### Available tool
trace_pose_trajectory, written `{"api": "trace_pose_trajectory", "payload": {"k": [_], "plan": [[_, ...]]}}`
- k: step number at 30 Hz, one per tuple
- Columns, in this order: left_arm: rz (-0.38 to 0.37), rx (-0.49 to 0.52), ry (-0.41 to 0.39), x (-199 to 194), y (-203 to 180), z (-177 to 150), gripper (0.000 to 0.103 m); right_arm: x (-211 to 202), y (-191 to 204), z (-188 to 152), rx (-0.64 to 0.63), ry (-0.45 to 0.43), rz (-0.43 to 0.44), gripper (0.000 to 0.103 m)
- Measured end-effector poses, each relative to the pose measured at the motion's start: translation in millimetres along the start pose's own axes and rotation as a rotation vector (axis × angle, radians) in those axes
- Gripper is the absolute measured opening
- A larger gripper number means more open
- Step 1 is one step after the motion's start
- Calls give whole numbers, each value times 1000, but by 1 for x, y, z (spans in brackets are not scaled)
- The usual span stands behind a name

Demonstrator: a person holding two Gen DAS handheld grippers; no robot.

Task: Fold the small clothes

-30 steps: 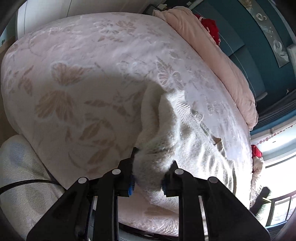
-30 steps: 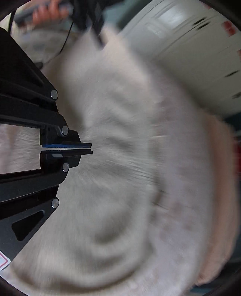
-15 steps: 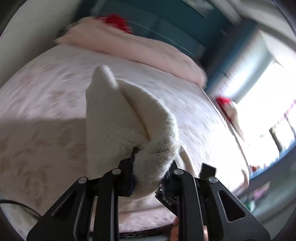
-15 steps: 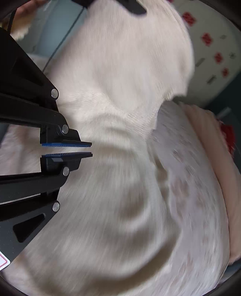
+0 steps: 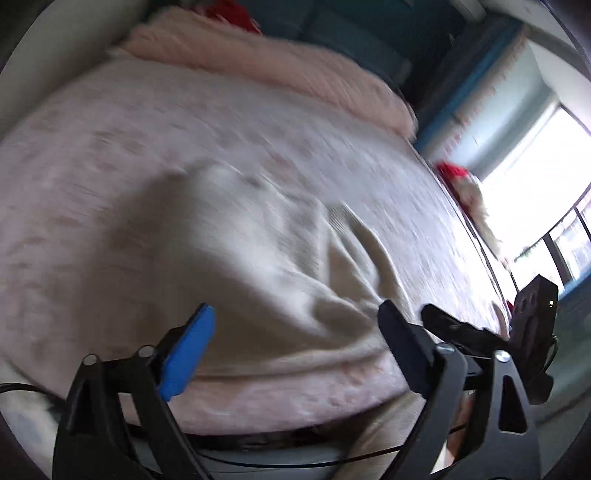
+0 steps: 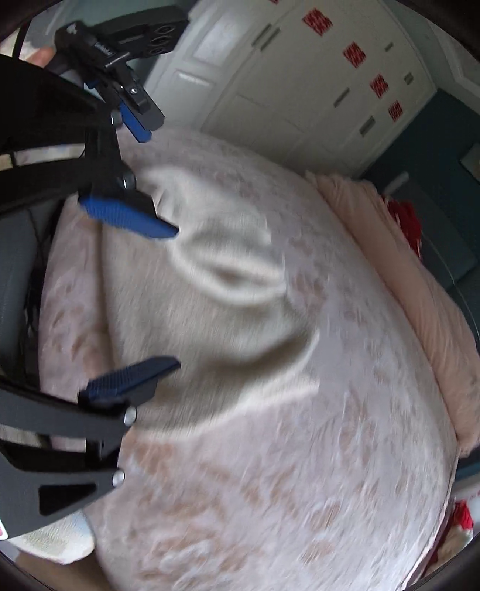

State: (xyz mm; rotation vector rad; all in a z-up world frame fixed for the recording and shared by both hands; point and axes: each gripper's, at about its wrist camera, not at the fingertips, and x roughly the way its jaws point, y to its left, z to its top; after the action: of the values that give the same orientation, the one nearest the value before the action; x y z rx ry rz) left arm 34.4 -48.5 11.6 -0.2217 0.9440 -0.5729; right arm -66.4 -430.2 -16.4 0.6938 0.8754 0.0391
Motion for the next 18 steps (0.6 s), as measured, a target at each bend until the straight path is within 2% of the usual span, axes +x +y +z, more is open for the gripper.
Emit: {"api": "trace_pose_trajectory", "payload": {"k": [1,2,5,9,11,12,13,15,18], "plan": [[16,-13,-18,-9,8,1,89,6,9,3,-14,10,22,80],[56,-32,-27,-17,19,3,89,15,17,5,-27,30,36,81],[144,-78,-33,-25,41,1,89,36,34,7,-25,108,21,81],[210,-118,-28,-26,58,-1,89,52,38,0,35,169,81,80],[225,-107,-18,-23,63,-3,89,67,42,-3,31,203,80,54],[232,-102,-3,-19,62,-5,89,76,44,-2,19,224,80,23],[227,-99,9,-15,61,-5,89,80,48,-4,6,241,72,23],[210,-85,24,-17,57,-9,89,65,63,5,-52,177,68,20],[195,-65,16,-21,49,-11,89,6,81,27,-134,-35,110,19]]}}
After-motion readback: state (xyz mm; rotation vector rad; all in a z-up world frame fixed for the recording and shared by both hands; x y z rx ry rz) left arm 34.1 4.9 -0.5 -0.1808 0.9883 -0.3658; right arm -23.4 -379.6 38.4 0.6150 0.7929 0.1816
